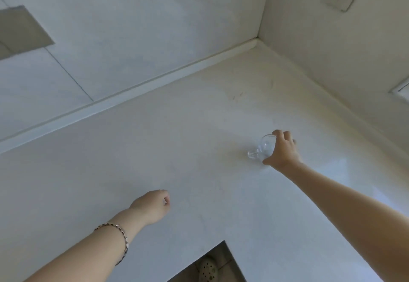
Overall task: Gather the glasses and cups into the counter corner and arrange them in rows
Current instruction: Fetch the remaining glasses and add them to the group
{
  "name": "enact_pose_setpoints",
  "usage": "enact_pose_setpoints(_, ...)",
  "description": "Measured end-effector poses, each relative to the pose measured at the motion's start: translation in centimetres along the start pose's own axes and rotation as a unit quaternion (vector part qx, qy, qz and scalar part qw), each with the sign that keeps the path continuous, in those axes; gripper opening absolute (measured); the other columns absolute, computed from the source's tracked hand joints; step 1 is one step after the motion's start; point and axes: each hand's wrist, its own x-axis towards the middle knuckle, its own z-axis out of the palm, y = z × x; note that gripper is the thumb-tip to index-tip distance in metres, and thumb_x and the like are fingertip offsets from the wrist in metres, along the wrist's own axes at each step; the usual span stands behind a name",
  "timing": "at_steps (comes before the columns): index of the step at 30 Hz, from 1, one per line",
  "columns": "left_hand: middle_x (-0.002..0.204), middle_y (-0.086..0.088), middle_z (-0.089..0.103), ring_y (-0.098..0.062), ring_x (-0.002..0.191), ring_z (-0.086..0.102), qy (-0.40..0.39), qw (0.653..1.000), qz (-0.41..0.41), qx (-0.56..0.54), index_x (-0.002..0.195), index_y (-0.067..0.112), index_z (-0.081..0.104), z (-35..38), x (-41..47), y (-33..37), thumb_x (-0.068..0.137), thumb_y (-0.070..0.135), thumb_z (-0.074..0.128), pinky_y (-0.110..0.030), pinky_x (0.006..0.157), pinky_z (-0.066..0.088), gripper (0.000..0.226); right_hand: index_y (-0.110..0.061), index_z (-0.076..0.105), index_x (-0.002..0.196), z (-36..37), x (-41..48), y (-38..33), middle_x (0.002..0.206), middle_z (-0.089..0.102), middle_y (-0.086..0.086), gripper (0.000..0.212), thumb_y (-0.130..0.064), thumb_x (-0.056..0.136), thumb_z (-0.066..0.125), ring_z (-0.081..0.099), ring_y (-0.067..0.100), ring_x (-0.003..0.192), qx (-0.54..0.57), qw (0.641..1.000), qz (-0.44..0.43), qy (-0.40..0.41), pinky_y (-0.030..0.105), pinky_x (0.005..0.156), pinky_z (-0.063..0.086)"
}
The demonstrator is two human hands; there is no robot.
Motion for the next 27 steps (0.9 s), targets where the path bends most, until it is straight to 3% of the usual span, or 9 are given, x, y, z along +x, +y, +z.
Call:
enact_pose_setpoints(6, 0.096, 0.006, 0.052, -0.018, 0.091, 0.051, 0.030, 0.995, -0.074, -0.061, 0.064, 0.031, 0.037, 1.3, -5.8, -8.0, 0.092, 0.021, 0.041, -0.028, 0.082, 0.041, 0.030, -0.018, 0.034, 0.136, 5.6, -7.7, -11.2, 0.134, 0.037, 0.004, 0.086, -0.015, 0.063, 0.081, 0.044, 0.027, 0.120, -0.023, 0.984, -0.148, -0.096, 0.033, 0.095, 0.044)
enact_pose_setpoints(14, 0.097, 0.004, 0.050, -0.018, 0.091, 0.049, 0.082, 0.972, -0.163, -0.147, 0.070, 0.028, 0.042, 5.4, -18.1, -23.9, 0.094, 0.020, 0.040, -0.028, 0.080, 0.038, 0.025, -0.023, 0.032, 0.137, 15.6, -23.3, -25.0, 0.135, 0.036, -0.002, 0.086, -0.019, 0.064, 0.078, 0.043, 0.021, 0.123, -0.063, 0.926, -0.319, -0.191, 0.030, 0.093, 0.046)
enact_pose_setpoints(20, 0.115, -0.001, 0.057, -0.019, 0.101, 0.053, 0.098, 0.962, -0.195, -0.163, 0.092, 0.022, 0.047, 9.1, -27.8, -37.1, 0.096, 0.023, 0.040, -0.032, 0.094, 0.044, 0.008, -0.024, 0.030, 0.140, 23.0, -36.2, -33.3, 0.137, 0.034, -0.003, 0.089, -0.021, 0.064, 0.078, 0.044, 0.020, 0.124, -0.085, 0.899, -0.371, -0.216, 0.031, 0.095, 0.048)
enact_pose_setpoints(27, 0.101, 0.000, 0.054, -0.018, 0.093, 0.051, 0.138, 0.945, -0.227, -0.190, 0.084, 0.021, 0.047, 10.7, -36.0, -49.5, 0.094, 0.021, 0.040, -0.028, 0.082, 0.040, 0.012, -0.023, 0.029, 0.141, 30.0, -46.0, -40.9, 0.138, 0.034, -0.001, 0.089, -0.019, 0.067, 0.078, 0.047, 0.020, 0.123, -0.120, 0.891, -0.382, -0.215, 0.028, 0.091, 0.048)
